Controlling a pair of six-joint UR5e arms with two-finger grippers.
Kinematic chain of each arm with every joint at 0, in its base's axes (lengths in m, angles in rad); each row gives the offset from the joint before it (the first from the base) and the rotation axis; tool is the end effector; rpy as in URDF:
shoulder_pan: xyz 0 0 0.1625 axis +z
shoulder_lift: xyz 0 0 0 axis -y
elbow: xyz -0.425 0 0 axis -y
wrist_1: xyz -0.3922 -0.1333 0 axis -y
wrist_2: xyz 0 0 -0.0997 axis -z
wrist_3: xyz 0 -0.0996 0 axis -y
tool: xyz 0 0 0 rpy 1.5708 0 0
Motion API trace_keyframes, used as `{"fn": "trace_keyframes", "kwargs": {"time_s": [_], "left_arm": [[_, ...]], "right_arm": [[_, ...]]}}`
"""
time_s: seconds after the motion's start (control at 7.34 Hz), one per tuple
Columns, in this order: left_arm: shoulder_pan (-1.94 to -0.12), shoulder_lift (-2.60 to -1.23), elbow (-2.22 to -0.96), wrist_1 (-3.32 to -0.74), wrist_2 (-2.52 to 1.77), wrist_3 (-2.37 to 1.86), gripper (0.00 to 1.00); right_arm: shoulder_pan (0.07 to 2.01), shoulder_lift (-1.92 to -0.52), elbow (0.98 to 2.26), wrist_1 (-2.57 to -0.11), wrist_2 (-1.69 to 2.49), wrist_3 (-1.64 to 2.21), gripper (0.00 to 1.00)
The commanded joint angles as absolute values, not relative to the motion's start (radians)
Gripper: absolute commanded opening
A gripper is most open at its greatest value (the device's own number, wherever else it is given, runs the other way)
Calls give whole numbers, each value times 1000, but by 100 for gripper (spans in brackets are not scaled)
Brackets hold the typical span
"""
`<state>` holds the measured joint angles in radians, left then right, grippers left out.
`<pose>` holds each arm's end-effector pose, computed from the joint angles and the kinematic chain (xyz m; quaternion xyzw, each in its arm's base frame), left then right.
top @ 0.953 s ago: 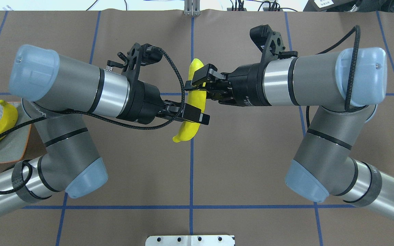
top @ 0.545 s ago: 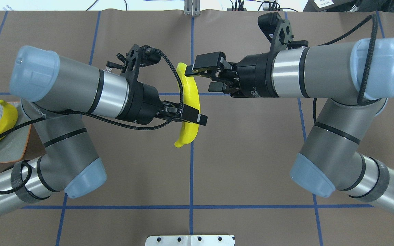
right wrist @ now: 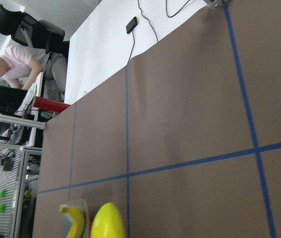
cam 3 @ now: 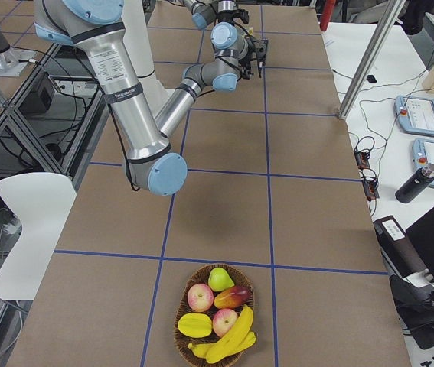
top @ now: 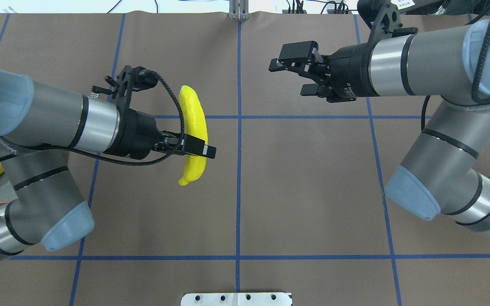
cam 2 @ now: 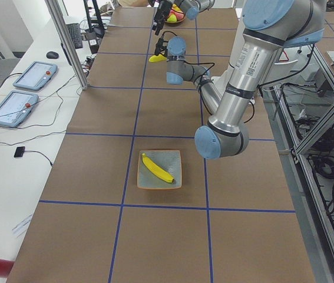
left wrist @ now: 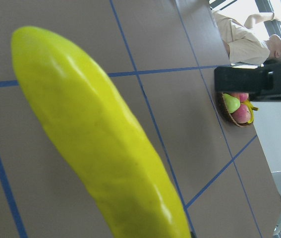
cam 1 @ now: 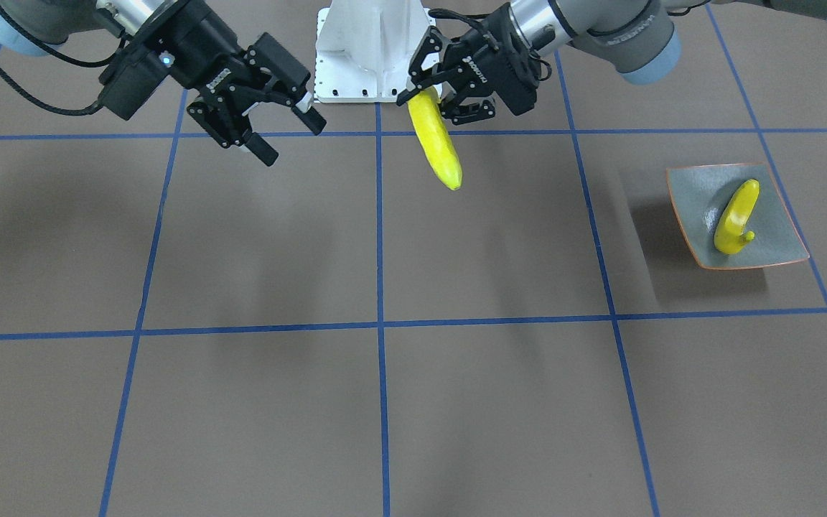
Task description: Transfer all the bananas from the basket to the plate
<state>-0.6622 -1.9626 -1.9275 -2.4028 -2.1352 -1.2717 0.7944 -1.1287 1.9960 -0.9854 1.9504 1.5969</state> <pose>0.3710 -0.3907 0.1879 0.1418 0.6957 0.0726 0.7004 -0.3090 -0.4522 0.1594 0.1137 -0.6575 0.1779 0.7232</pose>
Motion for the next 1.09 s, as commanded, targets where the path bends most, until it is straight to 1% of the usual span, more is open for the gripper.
{"fn": "trace_keyframes", "kwargs": {"time_s": [0.0, 0.14, 0.54, 0.82, 0.95], "left_arm": [[-757, -1786, -1954, -2401, -2137, -1260, 0], [-796, -1716, -1953, -2401, -2135, -1206, 0], [-906, -1467, -1950, -2399, -2134, -707, 0], [-946, -1351, -1947, -2395, -2131, -478, 0], [-951, -1295, -1942, -2395, -2108, -409, 0]], "right_arm": [[876, -1178, 1991, -1153, 2006, 1415, 100], [911, -1228, 1988, -1179, 2017, 1308, 100], [1073, -1415, 1988, -1186, 2144, 1009, 100], [1167, -1572, 1977, -1187, 2157, 701, 100], [1225, -1615, 1948, -1186, 2195, 566, 100]]}}
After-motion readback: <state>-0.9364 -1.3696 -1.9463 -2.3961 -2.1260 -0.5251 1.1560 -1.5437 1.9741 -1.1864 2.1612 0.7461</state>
